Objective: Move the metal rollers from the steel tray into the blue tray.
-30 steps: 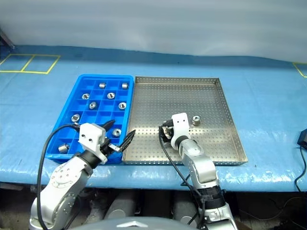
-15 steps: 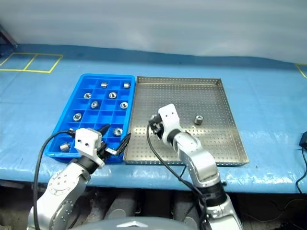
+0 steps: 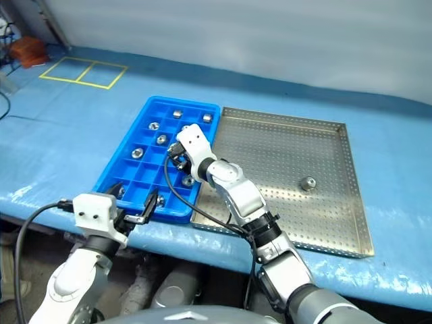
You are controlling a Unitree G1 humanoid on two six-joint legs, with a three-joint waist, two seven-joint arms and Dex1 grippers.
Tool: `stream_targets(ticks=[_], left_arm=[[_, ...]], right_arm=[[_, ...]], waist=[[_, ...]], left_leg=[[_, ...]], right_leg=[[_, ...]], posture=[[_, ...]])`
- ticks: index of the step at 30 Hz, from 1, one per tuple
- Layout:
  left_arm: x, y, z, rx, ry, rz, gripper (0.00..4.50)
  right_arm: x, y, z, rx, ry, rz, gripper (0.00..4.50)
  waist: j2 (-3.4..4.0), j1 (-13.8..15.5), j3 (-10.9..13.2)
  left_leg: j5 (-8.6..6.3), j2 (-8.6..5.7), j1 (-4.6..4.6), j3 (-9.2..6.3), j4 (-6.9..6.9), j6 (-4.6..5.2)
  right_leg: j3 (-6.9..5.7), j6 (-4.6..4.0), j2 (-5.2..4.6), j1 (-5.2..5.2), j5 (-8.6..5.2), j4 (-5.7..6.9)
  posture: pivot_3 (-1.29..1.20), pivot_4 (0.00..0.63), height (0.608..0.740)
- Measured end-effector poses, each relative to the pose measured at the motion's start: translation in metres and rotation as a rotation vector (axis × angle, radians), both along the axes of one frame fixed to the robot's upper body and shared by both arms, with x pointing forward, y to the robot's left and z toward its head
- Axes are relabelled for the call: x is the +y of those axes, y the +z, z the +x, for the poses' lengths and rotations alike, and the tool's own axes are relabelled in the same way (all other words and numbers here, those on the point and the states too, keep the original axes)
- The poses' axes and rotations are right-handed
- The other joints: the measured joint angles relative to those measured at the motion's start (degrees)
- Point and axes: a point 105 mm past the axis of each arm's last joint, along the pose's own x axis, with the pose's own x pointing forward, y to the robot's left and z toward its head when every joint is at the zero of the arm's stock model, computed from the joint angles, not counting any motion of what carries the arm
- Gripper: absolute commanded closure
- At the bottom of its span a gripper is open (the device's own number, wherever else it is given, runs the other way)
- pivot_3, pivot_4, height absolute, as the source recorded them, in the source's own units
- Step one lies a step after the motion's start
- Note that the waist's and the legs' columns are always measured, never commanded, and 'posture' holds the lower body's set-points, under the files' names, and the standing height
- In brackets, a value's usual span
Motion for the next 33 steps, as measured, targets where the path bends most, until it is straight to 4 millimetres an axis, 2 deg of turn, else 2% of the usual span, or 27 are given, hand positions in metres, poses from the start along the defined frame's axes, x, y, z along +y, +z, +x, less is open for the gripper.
stream_targets(ticks=[8, 15, 22, 33], left_arm=[[-0.004, 0.003, 0.001, -0.019, -0.009, -0.002, 0.00], [-0.007, 0.008, 0.004, -0.044, -0.025, -0.003, 0.00], [-0.011, 0.009, 0.005, -0.046, -0.055, -0.010, 0.00], [-0.020, 0.010, 0.010, -0.054, -0.109, -0.024, 0.00]], right_arm=[[0.006, -0.009, 0.001, 0.035, 0.020, 0.007, 2.78], [0.001, -0.025, -0.002, 0.074, 0.004, -0.008, 2.78], [-0.006, -0.025, 0.000, 0.070, -0.014, -0.015, 2.78], [-0.018, -0.024, -0.001, 0.053, -0.044, -0.041, 2.78]], waist=[[-0.03, 8.42, -0.02], [-0.06, 13.02, -0.05], [-0.06, 14.58, -0.06], [-0.05, 14.29, -0.06]], left_leg=[[-0.06, 0.02, -0.22, 0.16, 0.01, -0.10], [-0.15, -0.08, -0.53, 0.36, 0.05, -0.27], [-0.15, -0.03, -0.74, 0.31, 0.11, -0.34], [-0.13, -0.03, -0.75, 0.27, 0.14, -0.37]], right_leg=[[-0.12, -0.11, -0.02, -0.51, -0.08, -0.04], [-0.19, 0.11, 0.15, -0.84, 0.05, 0.01], [-0.27, 0.08, 0.22, -0.86, 0.04, 0.06], [-0.37, 0.07, 0.22, -0.83, 0.04, 0.07]], posture=[[0.63, 0.150, 0.740], [0.61, 0.150, 0.740], [0.58, 0.150, 0.740], [0.53, 0.150, 0.740]])
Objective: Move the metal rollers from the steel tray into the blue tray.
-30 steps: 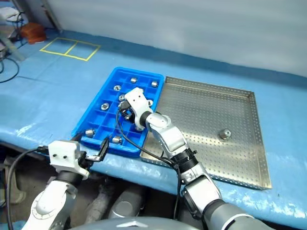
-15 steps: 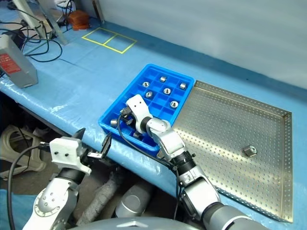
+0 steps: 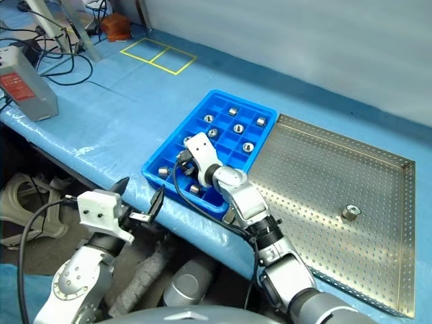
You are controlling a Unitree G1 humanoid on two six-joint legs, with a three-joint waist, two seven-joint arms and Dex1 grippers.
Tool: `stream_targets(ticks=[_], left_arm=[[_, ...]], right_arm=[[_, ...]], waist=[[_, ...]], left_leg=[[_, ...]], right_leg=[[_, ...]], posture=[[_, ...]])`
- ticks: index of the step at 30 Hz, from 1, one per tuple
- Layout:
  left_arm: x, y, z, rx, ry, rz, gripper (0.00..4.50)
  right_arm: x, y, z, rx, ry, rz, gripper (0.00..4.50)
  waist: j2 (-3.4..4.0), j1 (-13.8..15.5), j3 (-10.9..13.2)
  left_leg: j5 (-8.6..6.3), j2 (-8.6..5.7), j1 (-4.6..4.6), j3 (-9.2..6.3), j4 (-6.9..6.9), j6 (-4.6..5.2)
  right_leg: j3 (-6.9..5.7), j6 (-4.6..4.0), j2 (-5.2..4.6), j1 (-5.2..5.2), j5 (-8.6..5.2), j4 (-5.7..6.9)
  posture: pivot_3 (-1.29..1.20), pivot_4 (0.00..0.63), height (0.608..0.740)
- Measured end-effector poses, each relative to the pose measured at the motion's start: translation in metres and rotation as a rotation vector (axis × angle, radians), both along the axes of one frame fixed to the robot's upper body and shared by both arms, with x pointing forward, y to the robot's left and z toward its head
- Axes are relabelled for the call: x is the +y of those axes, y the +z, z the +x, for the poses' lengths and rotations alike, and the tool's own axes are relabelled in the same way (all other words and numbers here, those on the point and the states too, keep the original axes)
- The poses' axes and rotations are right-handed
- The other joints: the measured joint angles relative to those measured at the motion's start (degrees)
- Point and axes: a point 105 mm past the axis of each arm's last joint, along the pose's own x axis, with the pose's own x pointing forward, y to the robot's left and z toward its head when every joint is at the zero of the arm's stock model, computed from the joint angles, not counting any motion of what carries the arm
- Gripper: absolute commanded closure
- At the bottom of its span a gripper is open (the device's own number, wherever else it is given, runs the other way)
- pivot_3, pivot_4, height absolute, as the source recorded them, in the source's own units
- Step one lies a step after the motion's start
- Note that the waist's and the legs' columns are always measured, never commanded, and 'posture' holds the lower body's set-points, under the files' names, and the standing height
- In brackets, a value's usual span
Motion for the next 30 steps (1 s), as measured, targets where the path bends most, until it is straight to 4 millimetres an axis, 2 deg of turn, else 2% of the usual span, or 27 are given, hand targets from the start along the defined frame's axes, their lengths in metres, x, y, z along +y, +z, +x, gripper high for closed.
stream_targets(ticks=[8, 9, 11, 15, 16, 19, 23, 26, 30], left_arm=[[-0.003, 0.001, 0.001, -0.004, -0.023, -0.001, 0.00], [-0.003, 0.001, 0.001, -0.004, -0.024, -0.001, 0.00], [-0.003, 0.000, 0.002, 0.000, -0.025, -0.001, 0.00], [-0.005, 0.001, 0.004, 0.001, -0.038, 0.001, 0.00], [-0.005, 0.002, 0.004, -0.004, -0.043, 0.003, 0.00], [-0.009, 0.000, 0.010, 0.000, -0.084, 0.013, 0.00], [-0.018, -0.002, 0.019, 0.012, -0.155, 0.006, 0.00], [-0.025, -0.002, 0.026, 0.016, -0.209, 0.009, 0.00], [-0.036, -0.003, 0.033, 0.025, -0.289, 0.006, 0.00]], right_arm=[[-0.003, -0.001, 0.001, 0.004, -0.024, 0.001, 2.78], [-0.003, -0.001, 0.001, 0.004, -0.024, 0.000, 2.03], [-0.002, -0.001, 0.001, 0.005, -0.025, 0.003, 1.52], [-0.003, 0.000, 0.001, 0.015, -0.029, 0.011, 0.16], [-0.004, 0.002, 0.001, 0.009, -0.031, 0.017, 0.02], [-0.008, 0.015, 0.001, -0.014, -0.062, 0.054, 0.02], [-0.027, 0.040, 0.002, -0.068, -0.164, 0.125, 0.02], [-0.055, 0.044, 0.005, -0.075, -0.295, 0.148, 0.02], [-0.101, 0.032, 0.009, -0.052, -0.512, 0.133, 0.02]], waist=[[0.00, -1.17, 0.00], [0.00, -1.34, 0.00], [0.01, -1.63, -0.01], [0.01, -2.15, -0.01], [0.02, -2.31, -0.01], [0.06, -3.21, -0.04], [0.10, -5.98, -0.12], [0.16, -9.33, -0.32], [0.30, -14.92, -0.45]], left_leg=[[0.01, 0.00, -0.01, -0.07, 0.03, -0.02], [0.01, 0.00, -0.01, -0.07, 0.04, -0.02], [0.01, 0.00, -0.01, -0.08, 0.04, -0.02], [0.03, 0.00, -0.04, -0.12, 0.06, -0.04], [0.03, 0.00, -0.04, -0.14, 0.08, -0.04], [0.04, 0.00, -0.06, -0.20, 0.13, -0.05], [0.04, -0.02, -0.09, -0.30, 0.24, -0.05], [0.05, -0.07, -0.07, -0.34, 0.27, -0.04], [0.07, -0.08, -0.05, -0.42, 0.30, -0.03]], right_leg=[[-0.07, 0.00, 0.00, 0.04, 0.00, 0.00], [-0.07, 0.00, 0.00, 0.04, 0.00, 0.00], [-0.08, -0.01, 0.00, 0.04, 0.00, 0.00], [-0.13, -0.01, 0.01, 0.06, 0.00, 0.01], [-0.15, -0.02, 0.01, 0.06, 0.00, 0.01], [-0.21, -0.02, 0.01, 0.08, 0.00, 0.02], [-0.32, -0.02, -0.02, 0.21, 0.00, 0.00], [-0.32, -0.02, -0.05, 0.34, 0.02, -0.01], [-0.31, -0.07, -0.03, 0.40, 0.05, 0.00]], posture=[[0.52, 0.150, 0.740], [0.52, 0.150, 0.740], [0.51, 0.150, 0.740], [0.46, 0.150, 0.740], [0.43, 0.150, 0.740], [0.37, 0.150, 0.740], [0.28, 0.150, 0.740], [0.21, 0.150, 0.740], [0.13, 0.150, 0.740]])
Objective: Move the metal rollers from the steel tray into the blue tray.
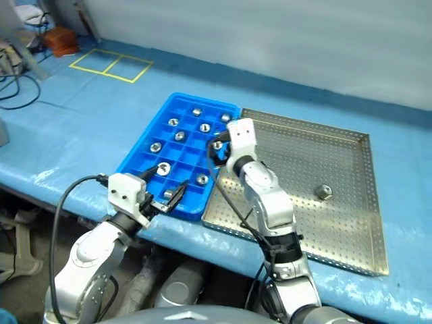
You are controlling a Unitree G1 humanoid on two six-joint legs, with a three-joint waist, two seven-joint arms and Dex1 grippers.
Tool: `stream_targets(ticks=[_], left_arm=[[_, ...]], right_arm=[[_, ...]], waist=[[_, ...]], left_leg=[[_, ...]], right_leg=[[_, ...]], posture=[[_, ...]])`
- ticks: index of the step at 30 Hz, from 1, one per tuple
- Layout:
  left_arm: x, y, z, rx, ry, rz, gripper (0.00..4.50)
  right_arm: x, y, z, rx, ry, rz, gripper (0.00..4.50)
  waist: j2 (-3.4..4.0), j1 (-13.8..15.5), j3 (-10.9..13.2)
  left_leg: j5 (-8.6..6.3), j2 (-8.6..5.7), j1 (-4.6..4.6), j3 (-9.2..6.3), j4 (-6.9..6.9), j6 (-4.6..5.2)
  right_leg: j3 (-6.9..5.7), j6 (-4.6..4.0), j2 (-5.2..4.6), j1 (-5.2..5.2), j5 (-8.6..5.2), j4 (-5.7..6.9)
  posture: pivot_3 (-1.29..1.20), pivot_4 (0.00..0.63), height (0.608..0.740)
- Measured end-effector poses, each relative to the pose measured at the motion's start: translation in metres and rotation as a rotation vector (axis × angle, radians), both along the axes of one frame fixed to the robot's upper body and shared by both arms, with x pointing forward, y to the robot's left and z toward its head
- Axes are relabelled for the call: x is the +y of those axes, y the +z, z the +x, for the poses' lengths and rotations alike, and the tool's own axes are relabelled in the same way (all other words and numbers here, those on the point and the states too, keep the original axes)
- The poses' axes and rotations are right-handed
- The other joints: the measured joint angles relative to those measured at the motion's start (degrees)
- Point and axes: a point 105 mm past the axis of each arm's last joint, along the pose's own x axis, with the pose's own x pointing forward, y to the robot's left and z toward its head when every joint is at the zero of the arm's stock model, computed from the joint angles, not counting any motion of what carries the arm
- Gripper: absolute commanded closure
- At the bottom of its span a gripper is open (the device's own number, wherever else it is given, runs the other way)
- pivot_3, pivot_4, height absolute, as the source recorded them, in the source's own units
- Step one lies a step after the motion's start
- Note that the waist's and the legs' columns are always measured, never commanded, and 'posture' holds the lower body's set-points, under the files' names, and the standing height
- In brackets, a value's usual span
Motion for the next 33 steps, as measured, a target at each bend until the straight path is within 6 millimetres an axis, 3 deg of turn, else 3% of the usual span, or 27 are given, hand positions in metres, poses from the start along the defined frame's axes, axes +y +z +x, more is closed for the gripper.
stream_targets(ticks=[7, 12, 20, 25, 33], left_arm=[[-0.016, -0.001, 0.008, 0.014, -0.102, 0.001, 0.00], [-0.020, -0.001, 0.009, 0.014, -0.135, 0.001, 0.00], [-0.022, -0.005, 0.006, 0.033, -0.141, 0.000, 0.00], [-0.021, -0.008, 0.005, 0.045, -0.137, -0.001, 0.00], [-0.021, -0.009, 0.005, 0.051, -0.127, -0.006, 0.00]], right_arm=[[-0.055, -0.011, -0.008, 0.022, -0.290, -0.017, 0.02], [-0.070, -0.026, -0.014, 0.071, -0.369, -0.013, 0.02], [-0.060, -0.047, -0.015, 0.146, -0.337, -0.004, 0.02], [-0.064, -0.063, -0.012, 0.179, -0.359, -0.038, 0.02], [-0.067, -0.065, 0.004, 0.175, -0.379, -0.039, 0.02]], waist=[[0.08, -11.84, -0.03], [0.08, -16.27, -0.03], [0.05, -16.56, -0.02], [0.03, -16.39, -0.01], [0.01, -16.29, 0.00]], left_leg=[[0.00, 0.00, 0.75, -0.15, -0.18, 0.05], [0.01, 0.09, 1.09, 0.01, -0.24, 0.07], [0.03, 0.18, 1.34, 0.27, -0.17, 0.08], [0.08, 0.20, 1.40, 0.49, -0.18, 0.17], [0.13, 0.17, 1.41, 0.61, -0.18, 0.26]], right_leg=[[0.16, -0.36, -0.04, 0.67, 0.10, 0.01], [0.66, -0.14, 0.12, 0.69, -0.05, 0.25], [1.14, -0.17, 0.19, 0.63, -0.13, 0.69], [1.33, -0.35, 0.06, 0.58, -0.25, 0.78], [1.44, -0.29, 0.00, 0.56, -0.21, 0.78]], posture=[[0.07, 0.150, 0.740], [0.07, 0.150, 0.740], [0.10, 0.150, 0.740], [0.11, 0.150, 0.740], [0.12, 0.150, 0.740]])
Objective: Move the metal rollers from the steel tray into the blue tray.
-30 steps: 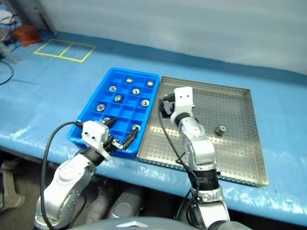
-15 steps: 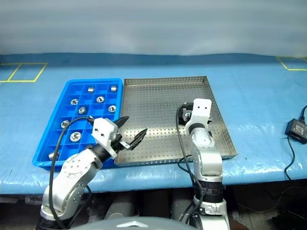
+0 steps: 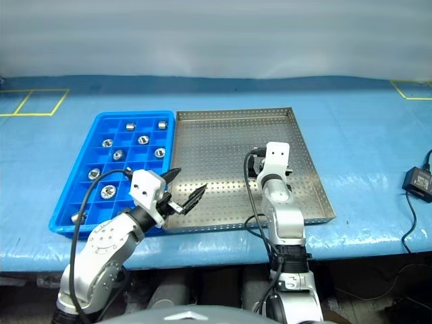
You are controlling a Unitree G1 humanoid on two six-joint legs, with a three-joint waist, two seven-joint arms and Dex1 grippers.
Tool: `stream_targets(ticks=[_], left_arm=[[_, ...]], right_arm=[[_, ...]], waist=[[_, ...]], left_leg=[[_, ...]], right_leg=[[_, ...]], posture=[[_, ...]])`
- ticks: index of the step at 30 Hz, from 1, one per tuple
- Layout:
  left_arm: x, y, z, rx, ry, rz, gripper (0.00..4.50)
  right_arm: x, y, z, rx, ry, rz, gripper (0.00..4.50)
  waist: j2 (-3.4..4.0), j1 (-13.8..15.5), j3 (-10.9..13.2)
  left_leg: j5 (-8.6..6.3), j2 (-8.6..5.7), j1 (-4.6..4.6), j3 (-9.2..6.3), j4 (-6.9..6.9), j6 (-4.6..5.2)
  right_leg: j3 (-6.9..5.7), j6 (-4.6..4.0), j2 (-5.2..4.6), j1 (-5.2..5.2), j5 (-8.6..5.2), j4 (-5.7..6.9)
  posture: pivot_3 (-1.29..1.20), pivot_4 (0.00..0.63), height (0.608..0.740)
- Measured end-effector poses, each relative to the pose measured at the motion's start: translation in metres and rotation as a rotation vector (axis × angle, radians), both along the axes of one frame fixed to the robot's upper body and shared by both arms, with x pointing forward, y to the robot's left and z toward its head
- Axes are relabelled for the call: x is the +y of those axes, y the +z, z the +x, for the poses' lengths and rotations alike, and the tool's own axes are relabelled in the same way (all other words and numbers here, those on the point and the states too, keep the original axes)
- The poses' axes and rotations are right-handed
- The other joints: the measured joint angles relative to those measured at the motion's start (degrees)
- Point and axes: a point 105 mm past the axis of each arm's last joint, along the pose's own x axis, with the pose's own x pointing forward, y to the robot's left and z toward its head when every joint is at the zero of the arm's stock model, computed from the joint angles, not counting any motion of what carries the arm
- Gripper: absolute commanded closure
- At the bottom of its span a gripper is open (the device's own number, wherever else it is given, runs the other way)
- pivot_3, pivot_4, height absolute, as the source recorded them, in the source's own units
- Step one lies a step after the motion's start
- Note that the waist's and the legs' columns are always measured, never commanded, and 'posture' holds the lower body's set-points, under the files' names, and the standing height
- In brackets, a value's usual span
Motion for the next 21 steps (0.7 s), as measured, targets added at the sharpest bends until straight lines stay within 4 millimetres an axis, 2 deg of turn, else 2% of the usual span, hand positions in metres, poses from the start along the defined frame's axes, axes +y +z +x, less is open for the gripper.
stream_targets(ticks=[5, 6, 8, 15, 21], left_arm=[[0.000, 0.000, 0.000, 0.000, 0.003, -0.001, 0.00], [0.000, 0.000, 0.000, 0.001, 0.003, -0.001, 0.00], [0.000, 0.000, 0.000, 0.001, 0.002, -0.002, 0.00], [-0.003, -0.002, -0.002, 0.007, -0.005, -0.003, 0.00], [-0.002, -0.004, -0.003, 0.015, 0.005, -0.004, 0.00]], right_arm=[[-0.004, -0.023, 0.002, 0.061, -0.009, 0.001, 0.02], [-0.005, -0.023, 0.002, 0.053, -0.011, 0.005, 0.19], [-0.007, -0.024, 0.004, 0.047, -0.020, 0.011, 0.58], [-0.010, -0.026, 0.003, 0.029, -0.024, 0.013, 2.79], [-0.004, -0.024, 0.004, 0.029, 0.012, 0.023, 2.79]], waist=[[0.00, 0.02, 0.00], [0.00, -0.02, 0.00], [-0.01, 0.02, 0.00], [0.00, 0.01, 0.00], [-0.01, 0.11, 0.03]], left_leg=[[0.00, -0.02, 0.00, 0.04, -0.05, 0.01], [0.00, -0.02, 0.00, 0.05, -0.06, 0.00], [0.00, -0.02, 0.01, 0.05, -0.06, 0.01], [0.00, -0.01, 0.02, 0.07, -0.06, 0.01], [0.00, 0.00, 0.03, 0.07, -0.07, 0.02]], right_leg=[[0.05, 0.01, -0.03, -0.02, 0.01, -0.01], [0.06, 0.01, -0.02, -0.03, 0.01, -0.01], [0.06, 0.02, -0.02, -0.02, 0.01, 0.00], [0.08, 0.02, -0.02, -0.02, 0.00, -0.01], [0.08, 0.01, -0.02, -0.03, -0.01, -0.01]], posture=[[0.12, 0.150, 0.740], [0.12, 0.150, 0.740], [0.12, 0.150, 0.740], [0.13, 0.150, 0.740], [0.18, 0.150, 0.740]])
